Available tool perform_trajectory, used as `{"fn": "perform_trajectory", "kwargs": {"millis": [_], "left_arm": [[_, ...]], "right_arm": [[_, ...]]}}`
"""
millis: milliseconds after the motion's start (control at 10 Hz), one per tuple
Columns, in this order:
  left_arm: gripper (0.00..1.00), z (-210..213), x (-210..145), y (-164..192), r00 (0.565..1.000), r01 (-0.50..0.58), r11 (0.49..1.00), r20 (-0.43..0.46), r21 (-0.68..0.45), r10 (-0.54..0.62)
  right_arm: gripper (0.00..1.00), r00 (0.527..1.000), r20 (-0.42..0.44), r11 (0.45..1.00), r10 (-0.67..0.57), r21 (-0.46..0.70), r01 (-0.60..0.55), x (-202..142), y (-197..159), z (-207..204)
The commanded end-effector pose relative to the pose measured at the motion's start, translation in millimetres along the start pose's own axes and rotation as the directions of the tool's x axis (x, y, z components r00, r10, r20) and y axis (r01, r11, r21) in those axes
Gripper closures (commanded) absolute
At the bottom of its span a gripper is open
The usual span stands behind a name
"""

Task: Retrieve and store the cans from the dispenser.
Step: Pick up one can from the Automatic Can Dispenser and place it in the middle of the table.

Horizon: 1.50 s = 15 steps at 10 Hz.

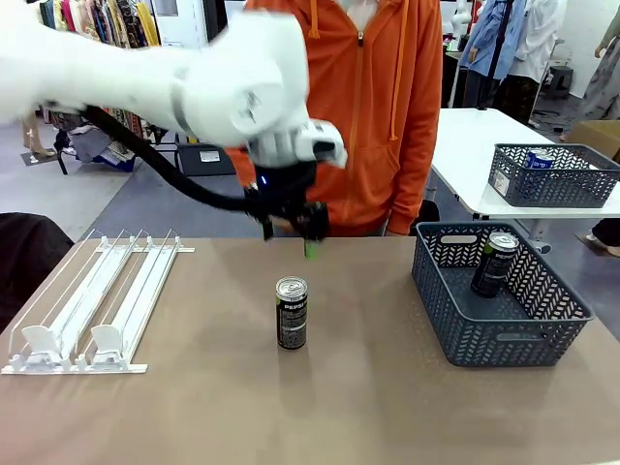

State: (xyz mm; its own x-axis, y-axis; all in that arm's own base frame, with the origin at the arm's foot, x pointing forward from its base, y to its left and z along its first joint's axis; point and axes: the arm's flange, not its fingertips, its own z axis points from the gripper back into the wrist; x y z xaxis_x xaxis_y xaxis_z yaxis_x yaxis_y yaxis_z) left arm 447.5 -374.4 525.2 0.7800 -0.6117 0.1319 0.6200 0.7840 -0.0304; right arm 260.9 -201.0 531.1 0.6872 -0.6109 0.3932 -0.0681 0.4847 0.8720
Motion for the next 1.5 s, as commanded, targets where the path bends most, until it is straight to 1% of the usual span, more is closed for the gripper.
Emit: {"fn": "perform_trajectory", "kwargs": {"millis": [0,100,200,300,400,500,600,700,800,900,1000,1100,1200,1400], "left_arm": [[0.0,37.8,-38.1,34.6,0.995,-0.06,0.998,0.076,-0.024,0.062],[0.0,59.5,-56.4,61.1,0.992,-0.074,0.993,0.092,-0.094,0.083],[0.0,80.8,-83.2,96.3,0.982,-0.107,0.973,0.134,-0.207,0.136],[0.0,99.8,-123.3,144.7,0.954,-0.145,0.929,0.202,-0.342,0.223],[0.0,109.9,-164.0,189.9,0.913,-0.185,0.87,0.248,-0.457,0.325],[0.0,113.7,-207.5,234.3,0.863,-0.215,0.797,0.271,-0.565,0.425],[0.0,106.9,-257.4,279.4,0.809,-0.164,0.735,0.337,-0.658,0.482],[0.0,90.0,-296.0,311.9,0.775,-0.106,0.646,0.344,-0.756,0.529],[0.0,67.9,-327.2,335.7,0.748,-0.008,0.555,0.363,-0.832,0.555],[0.0,43.7,-348.8,352.6,0.721,0.032,0.47,0.346,-0.882,0.6],[0.0,24.6,-360.0,361.4,0.691,0.087,0.422,0.359,-0.903,0.627],[0.0,17.5,-360.6,363.0,0.706,0.088,0.414,0.35,-0.906,0.615],[0.0,42.2,-378.0,353.5,0.676,0.033,0.49,0.38,-0.871,0.631],[0.0,42.2,-378.0,353.5,0.676,0.033,0.49,0.38,-0.871,0.631]], "right_arm": [[0.0,1.0,0.024,0.999,0.02,0.032,-0.021,2.7,0.0,-2.6],[0.0,1.0,0.024,0.999,0.02,0.032,-0.021,2.7,0.0,-2.6],[0.0,1.0,0.024,0.999,0.02,0.032,-0.021,2.7,0.0,-2.6],[0.0,1.0,0.024,0.999,0.02,0.032,-0.021,2.7,0.0,-2.6],[0.0,1.0,0.024,0.999,0.02,0.032,-0.021,2.7,0.0,-2.6],[0.0,1.0,0.024,0.999,0.02,0.032,-0.021,2.7,0.0,-2.6],[0.0,1.0,0.024,0.999,0.02,0.032,-0.021,2.7,0.0,-2.6],[0.0,1.0,0.024,0.999,0.02,0.032,-0.021,2.7,0.0,-2.6],[0.0,1.0,0.024,0.999,0.02,0.032,-0.021,2.7,0.0,-2.6],[0.0,1.0,0.024,0.999,0.02,0.032,-0.021,2.7,0.0,-2.6],[0.0,1.0,0.024,0.999,0.02,0.032,-0.021,2.7,0.0,-2.6],[0.0,1.0,0.024,0.999,0.02,0.032,-0.021,2.7,0.0,-2.6],[0.0,1.0,0.024,0.999,0.02,0.032,-0.021,2.7,0.0,-2.6],[0.0,1.0,0.024,0.999,0.02,0.032,-0.021,2.7,0.0,-2.6]]}}
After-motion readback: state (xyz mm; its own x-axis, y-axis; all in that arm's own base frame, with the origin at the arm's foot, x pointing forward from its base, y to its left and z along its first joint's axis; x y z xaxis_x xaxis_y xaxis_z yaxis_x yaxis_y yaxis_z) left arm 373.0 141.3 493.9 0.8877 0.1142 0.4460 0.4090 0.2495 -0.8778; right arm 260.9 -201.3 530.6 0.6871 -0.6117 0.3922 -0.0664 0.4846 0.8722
